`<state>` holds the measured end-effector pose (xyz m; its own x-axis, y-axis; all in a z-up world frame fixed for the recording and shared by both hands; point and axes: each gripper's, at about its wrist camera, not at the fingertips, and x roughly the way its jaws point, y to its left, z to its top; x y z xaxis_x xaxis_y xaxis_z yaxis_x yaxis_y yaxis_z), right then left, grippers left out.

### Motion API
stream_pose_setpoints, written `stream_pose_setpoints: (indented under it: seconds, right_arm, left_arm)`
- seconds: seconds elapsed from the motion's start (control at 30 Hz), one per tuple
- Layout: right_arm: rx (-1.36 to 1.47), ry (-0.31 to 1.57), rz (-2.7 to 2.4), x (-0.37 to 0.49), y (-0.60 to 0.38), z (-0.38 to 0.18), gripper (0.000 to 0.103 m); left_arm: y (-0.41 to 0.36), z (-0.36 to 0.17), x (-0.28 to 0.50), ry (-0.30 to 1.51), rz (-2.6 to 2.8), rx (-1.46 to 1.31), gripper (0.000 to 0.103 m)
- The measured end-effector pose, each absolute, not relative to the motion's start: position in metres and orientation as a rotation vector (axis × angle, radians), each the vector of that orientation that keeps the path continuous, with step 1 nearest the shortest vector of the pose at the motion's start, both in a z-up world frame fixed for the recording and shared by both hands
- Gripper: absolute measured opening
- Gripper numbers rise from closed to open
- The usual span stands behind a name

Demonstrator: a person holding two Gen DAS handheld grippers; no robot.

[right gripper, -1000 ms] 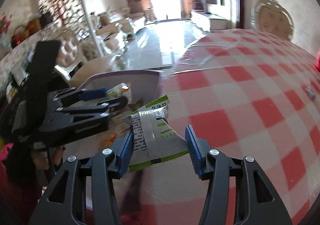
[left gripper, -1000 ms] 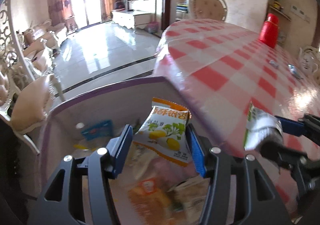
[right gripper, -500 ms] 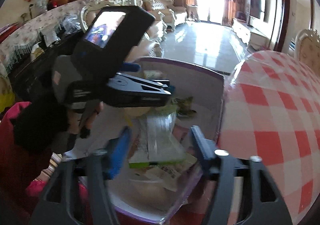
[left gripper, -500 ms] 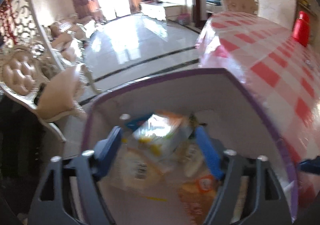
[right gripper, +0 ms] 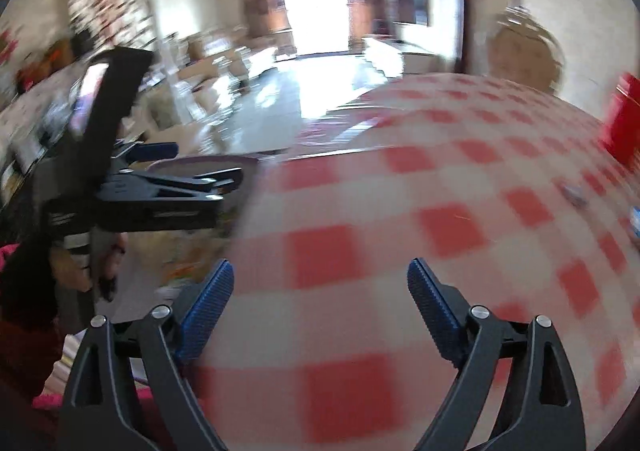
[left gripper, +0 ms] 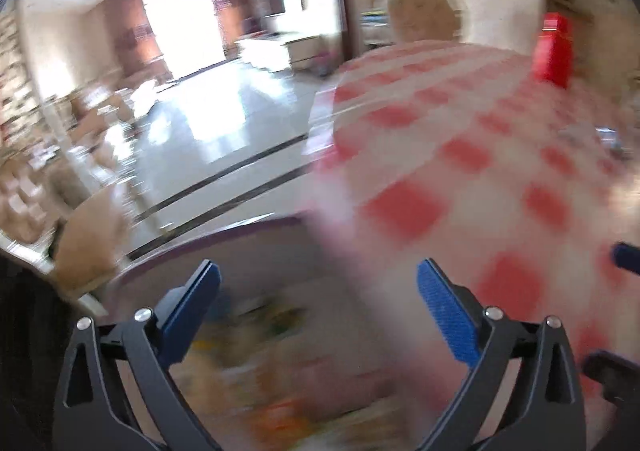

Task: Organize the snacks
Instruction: 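Return both open grippers over the table toward the last snacks, then grasp the blue-printed pastry packet with the right gripper while the left grasps the small white-blue box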

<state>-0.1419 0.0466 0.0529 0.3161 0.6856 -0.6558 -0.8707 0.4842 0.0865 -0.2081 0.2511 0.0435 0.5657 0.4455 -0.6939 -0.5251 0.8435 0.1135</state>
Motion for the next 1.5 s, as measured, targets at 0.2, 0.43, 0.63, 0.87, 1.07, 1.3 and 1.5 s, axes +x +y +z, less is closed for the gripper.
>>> stream_pose_setpoints:
  seconds: [0.2,0.43,0.63,0.87,1.07,1.3,1.5]
  right_arm:
    - [-0.198,0.726,0.763,-0.059,-0.048,0.048,0.087]
    - [0.015,0.735,0.476,0.012,-0.166,0.04,0.087]
    - [0.119,0.776,0.325,0.065,-0.219,0.03,0.087]
    - [0.213,0.863,0.283,0.165,-0.208,0.018,0.087]
    - [0.267,0.936,0.164,0.245,-0.162,0.009,0.087]
    - [0.051,0.932,0.057,0.256,-0.13,0.006,0.063]
    - [0.009,0.796,0.18,0.162,-0.167,0.029,0.051]
  left_arm:
    - [0.172,0.057,-0.087,0.796,0.255,-0.186,0.101]
    - [0.103,0.029,0.047,0.781,0.266,-0.332,0.101]
    - [0.082,0.018,0.111,0.754,0.398,-0.367,0.101]
    - [0.099,0.019,0.106,0.675,0.394,-0.444,0.101]
    - [0.123,0.009,0.107,0.693,0.37,-0.599,0.101]
    - [0.124,0.007,0.11,0.702,0.373,-0.589,0.101]
    - [0.111,0.009,0.116,0.734,0.34,-0.504,0.101]
